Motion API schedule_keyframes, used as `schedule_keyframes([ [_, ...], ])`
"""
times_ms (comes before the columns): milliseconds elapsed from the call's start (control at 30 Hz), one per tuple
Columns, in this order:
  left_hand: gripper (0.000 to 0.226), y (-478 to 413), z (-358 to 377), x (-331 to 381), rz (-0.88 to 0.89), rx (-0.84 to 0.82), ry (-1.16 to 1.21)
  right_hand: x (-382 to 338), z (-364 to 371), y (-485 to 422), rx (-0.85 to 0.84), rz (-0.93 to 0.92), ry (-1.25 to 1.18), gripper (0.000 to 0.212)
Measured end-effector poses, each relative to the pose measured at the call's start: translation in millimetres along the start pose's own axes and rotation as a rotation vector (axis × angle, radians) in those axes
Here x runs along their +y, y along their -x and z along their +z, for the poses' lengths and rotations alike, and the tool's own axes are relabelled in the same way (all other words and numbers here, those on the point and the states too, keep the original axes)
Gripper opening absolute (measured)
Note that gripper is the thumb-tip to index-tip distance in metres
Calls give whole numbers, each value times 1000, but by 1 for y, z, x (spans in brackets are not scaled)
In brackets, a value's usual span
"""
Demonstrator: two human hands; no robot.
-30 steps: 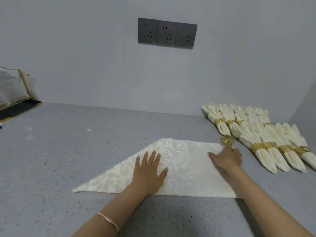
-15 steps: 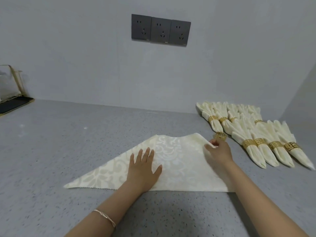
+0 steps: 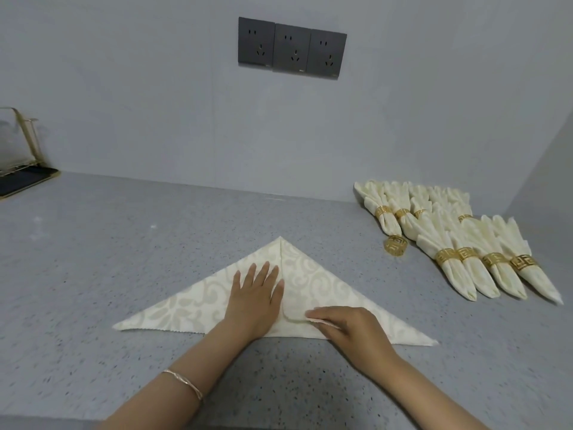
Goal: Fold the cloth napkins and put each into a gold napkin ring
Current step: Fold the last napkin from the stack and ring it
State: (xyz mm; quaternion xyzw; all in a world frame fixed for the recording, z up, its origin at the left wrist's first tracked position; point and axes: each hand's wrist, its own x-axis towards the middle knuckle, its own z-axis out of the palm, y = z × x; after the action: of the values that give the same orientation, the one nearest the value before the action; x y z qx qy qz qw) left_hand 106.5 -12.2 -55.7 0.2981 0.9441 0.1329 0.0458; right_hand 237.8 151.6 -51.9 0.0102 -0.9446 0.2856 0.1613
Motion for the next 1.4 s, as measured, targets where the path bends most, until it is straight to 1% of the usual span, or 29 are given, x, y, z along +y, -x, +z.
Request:
schedule_keyframes([
  [33,55,0,0,0,5,-1,-2,-1,0,1,5,-22,27,26],
  [100,55,0,0,0,25,-8,-7,-1,2,4,7,-70,84,43],
  [133,55,0,-1,1,36,-16,-10,-1,4,6,10,-96,121,46],
  [200,54,-1,-2,1,51,-28,-19,-1,6,5,30,-149,191,41],
  [300,52,-2,-2,0,66,-43,-42,-2,7,3,18,-187,228,32],
  [433,52,-1,-1,-1,78,-44,-77,-10,3,5,-48,-197,248,36],
  [500,54,-1,0,-2,86,-47,-81,-17,-2,3,-99,-154,219,45],
  [533,55,-1,1,-3,91,-50,-88,-21,-5,-1,-107,-106,183,52],
  [567,57,-1,1,-3,96,-53,-97,-24,-8,-8,-80,-49,129,55],
  [600,58,-1,1,-4,100,-58,-105,-26,-10,-18,-26,-5,84,51],
  [667,59,-2,1,-4,105,-72,-112,-22,-7,-45,48,39,111,39],
  [700,59,-2,1,-5,108,-74,-114,-18,-4,-60,30,57,161,39],
  [800,59,-1,0,-4,111,-79,-124,-3,13,-97,-92,140,296,47],
  [933,60,-2,1,-7,107,-79,-132,8,30,-109,-230,229,354,51],
  [967,62,-3,2,-7,105,-72,-136,9,32,-104,-237,238,369,51],
  [1000,69,-4,3,-8,105,-68,-137,10,32,-97,-235,245,381,51],
  [1100,114,-5,4,-8,128,-72,-132,16,23,-70,-221,273,408,51],
  [1133,119,-5,5,-8,131,-75,-130,18,19,-59,-221,287,417,51],
  [1167,114,-5,5,-8,127,-72,-126,19,14,-50,-219,294,421,51],
  [1267,74,-4,2,-8,122,-75,-123,24,-2,-22,-218,331,422,51],
  [1300,65,-3,1,-8,121,-79,-124,27,-7,-13,-216,350,424,51],
  [1400,60,-1,0,-6,120,-89,-129,37,-24,15,-200,400,440,52],
])
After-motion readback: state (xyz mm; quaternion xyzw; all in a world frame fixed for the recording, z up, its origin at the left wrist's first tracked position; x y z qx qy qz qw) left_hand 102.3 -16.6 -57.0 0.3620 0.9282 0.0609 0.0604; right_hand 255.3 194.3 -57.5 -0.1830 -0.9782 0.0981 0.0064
